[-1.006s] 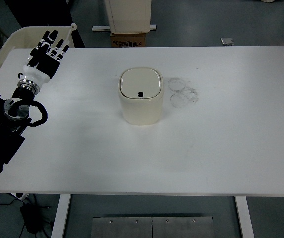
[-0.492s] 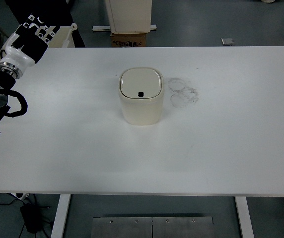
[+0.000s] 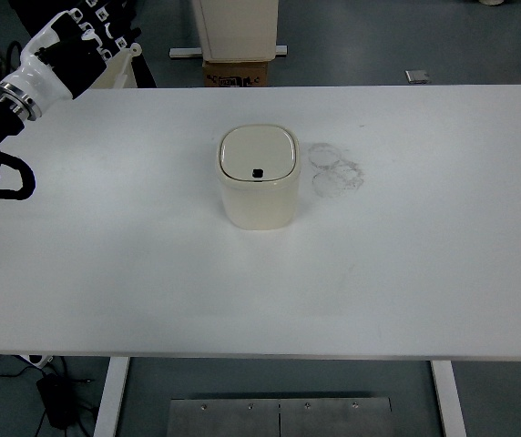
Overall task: Open trash can
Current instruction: 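Raise the left hand and swing it toward the cream trash can, then lower the left hand fingers onto the trash can lid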
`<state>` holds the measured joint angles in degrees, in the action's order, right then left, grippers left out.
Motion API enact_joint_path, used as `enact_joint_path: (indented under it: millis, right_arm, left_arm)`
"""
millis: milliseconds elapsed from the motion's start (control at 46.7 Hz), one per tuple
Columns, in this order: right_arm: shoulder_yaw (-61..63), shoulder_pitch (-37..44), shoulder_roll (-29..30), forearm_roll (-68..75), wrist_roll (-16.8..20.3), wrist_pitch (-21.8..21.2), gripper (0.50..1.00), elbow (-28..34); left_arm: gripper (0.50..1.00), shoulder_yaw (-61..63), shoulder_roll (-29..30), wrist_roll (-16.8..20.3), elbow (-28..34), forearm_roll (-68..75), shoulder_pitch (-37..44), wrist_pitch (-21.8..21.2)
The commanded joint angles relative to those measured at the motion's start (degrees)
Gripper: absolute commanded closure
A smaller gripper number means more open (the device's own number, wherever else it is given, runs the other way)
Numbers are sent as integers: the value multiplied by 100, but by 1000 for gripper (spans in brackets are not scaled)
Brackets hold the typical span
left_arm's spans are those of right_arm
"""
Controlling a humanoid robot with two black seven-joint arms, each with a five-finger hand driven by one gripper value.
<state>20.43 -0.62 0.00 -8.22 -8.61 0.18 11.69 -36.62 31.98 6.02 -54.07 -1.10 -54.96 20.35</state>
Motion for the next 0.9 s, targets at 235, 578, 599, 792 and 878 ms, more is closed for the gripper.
enact_joint_path:
  millis: [235,578,599,792,878]
  right_arm:
    - [-4,1,0,-4,0,0,507,0]
    - [5,1,0,-4,0,0,507,0]
    - [-4,1,0,5,0,0,507,0]
    - [-4,1,0,-4,0,0,507,0]
    - [-4,1,0,5,0,0,507,0]
  left_arm:
    - [500,577,476,-154,-499,1085,-515,381]
    - [500,1754,731,-171,-939,1850,-1429,812]
    - [500,1834,748,-171,-956,1885,-1508,847]
    - [500,3064,766,-426,-1159,2061,-2369,1102]
    - [500,3311,766,-435,-1167,2070,-2624,1137]
